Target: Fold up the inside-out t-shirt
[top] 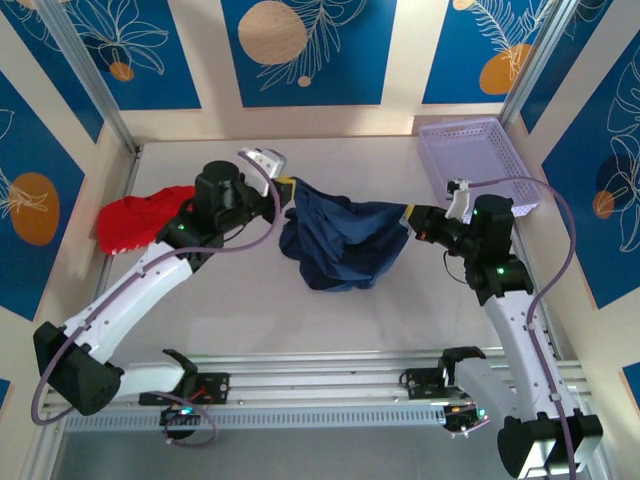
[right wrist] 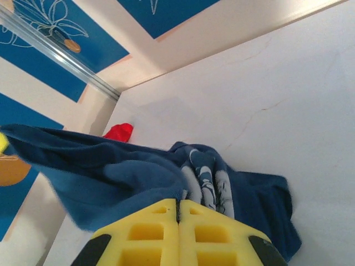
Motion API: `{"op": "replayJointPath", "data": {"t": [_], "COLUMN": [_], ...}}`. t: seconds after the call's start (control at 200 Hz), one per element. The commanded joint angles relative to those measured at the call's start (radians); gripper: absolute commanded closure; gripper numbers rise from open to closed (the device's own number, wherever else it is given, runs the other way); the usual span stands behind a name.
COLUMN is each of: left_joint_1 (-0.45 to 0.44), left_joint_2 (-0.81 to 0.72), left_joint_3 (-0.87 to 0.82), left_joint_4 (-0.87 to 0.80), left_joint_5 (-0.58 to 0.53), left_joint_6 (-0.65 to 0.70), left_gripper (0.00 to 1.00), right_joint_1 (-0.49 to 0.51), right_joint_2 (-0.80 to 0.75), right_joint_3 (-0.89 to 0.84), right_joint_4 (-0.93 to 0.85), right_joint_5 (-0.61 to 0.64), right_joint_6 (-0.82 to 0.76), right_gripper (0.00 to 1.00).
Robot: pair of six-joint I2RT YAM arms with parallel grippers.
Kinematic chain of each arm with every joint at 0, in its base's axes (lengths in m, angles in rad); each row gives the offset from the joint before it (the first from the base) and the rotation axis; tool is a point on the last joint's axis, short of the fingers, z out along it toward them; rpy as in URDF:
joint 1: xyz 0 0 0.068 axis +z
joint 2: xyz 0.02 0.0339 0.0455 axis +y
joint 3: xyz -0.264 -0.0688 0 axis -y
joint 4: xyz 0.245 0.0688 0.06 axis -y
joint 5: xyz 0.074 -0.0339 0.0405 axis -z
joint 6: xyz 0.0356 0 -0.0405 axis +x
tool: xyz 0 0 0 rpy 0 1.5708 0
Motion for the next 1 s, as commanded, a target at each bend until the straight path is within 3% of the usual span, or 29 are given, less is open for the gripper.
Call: {"op": "replayJointPath", "data": {"t": [0.0,0.175,0.405,0.555,0.655,0.755,0.855,0.92,0.995], "left_joint_1": [0.064,0.148,0.193,0.196,0.196,0.196,0.195,0.195,0.196], "left_joint_2": [-0.005,0.057,0.204,0.206,0.154,0.077,0.017,-0.015,-0.057], "left_joint_3": [-0.019,0.070,0.379,0.479,0.391,0.219,0.039,-0.056,-0.145], "left_joint_4": [0.080,0.102,-0.001,0.000,0.049,0.123,0.202,0.219,0.198], "left_joint_5": [0.018,0.043,0.017,0.132,0.232,0.328,0.371,0.387,0.393], "left_joint_6": [-0.079,-0.172,-0.183,-0.156,-0.152,-0.151,-0.158,-0.149,-0.104], "left_gripper": [1.00,1.00,1.00,1.00,1.00,1.00,1.00,1.00,1.00], "right_joint_1": [-0.003,0.005,0.061,0.137,0.201,0.276,0.366,0.411,0.435], "right_joint_2": [0.015,0.093,0.200,0.194,0.146,0.125,0.164,0.188,0.193], "right_joint_3": [-0.048,-0.010,0.215,0.253,0.138,-0.055,-0.180,-0.170,-0.118], "right_joint_4": [0.012,0.115,0.202,0.186,0.146,0.131,0.127,0.077,0.028], "right_joint_5": [0.036,-0.035,-0.038,-0.040,0.012,0.056,0.041,0.061,0.106], "right_joint_6": [0.016,0.078,0.101,-0.008,-0.074,-0.038,-0.018,-0.069,-0.143], "right_gripper": [1.00,1.00,1.00,1.00,1.00,0.96,0.80,0.67,0.59]}}
